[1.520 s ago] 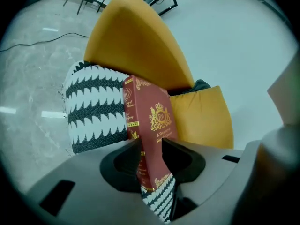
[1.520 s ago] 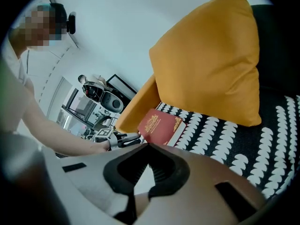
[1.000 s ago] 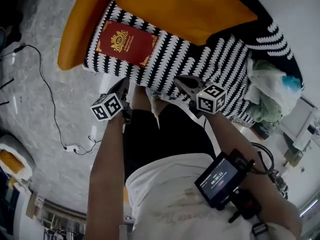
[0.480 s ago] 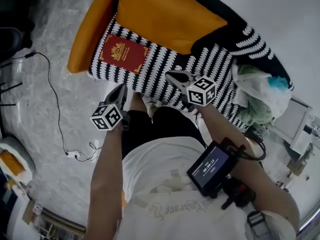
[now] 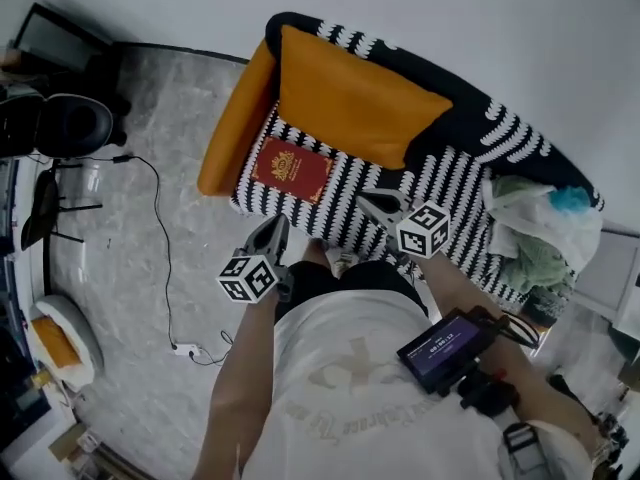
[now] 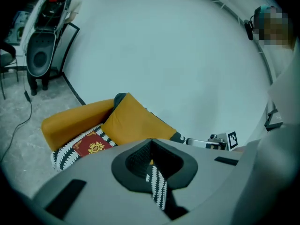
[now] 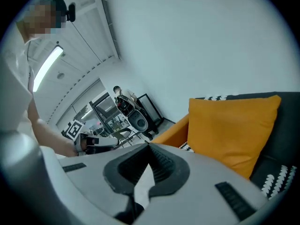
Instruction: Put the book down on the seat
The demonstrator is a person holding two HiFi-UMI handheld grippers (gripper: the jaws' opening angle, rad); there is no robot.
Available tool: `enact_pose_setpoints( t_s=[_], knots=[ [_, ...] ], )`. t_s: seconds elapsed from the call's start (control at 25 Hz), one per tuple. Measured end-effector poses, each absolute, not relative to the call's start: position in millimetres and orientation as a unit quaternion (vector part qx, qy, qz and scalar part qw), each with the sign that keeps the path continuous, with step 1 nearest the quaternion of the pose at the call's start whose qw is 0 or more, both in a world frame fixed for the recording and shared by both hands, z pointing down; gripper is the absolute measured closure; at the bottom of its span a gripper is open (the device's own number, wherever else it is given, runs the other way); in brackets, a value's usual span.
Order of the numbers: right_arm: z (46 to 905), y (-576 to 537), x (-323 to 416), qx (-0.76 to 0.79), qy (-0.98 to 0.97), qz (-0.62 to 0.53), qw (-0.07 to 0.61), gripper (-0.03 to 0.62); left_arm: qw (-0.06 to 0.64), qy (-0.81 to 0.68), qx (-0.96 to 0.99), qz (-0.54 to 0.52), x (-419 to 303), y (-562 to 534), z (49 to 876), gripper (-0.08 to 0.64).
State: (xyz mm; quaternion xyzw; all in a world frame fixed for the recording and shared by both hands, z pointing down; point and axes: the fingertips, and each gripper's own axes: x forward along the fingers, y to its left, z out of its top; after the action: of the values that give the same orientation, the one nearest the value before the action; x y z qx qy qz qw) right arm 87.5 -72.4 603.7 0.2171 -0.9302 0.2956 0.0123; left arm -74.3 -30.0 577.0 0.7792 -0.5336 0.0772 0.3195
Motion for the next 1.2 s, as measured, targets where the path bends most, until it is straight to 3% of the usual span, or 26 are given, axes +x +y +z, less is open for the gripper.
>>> enact_pose_setpoints(
  t_s=[0.64, 1.2],
  knots=[
    [528.2, -47.6, 138.4, 0.246, -0.939, 0.235, -0.039, 0.578, 0.231, -0.517, 0.817, 0.109, -53.0, -4.9, 491.9, 0.549],
    [530.8, -50.0, 152.6, 0.265, -0.934, 0.236, -0.047, 0.578, 0.228, -0.500, 0.826, 0.126, -32.3, -11.5, 497.3, 0.549]
  ],
)
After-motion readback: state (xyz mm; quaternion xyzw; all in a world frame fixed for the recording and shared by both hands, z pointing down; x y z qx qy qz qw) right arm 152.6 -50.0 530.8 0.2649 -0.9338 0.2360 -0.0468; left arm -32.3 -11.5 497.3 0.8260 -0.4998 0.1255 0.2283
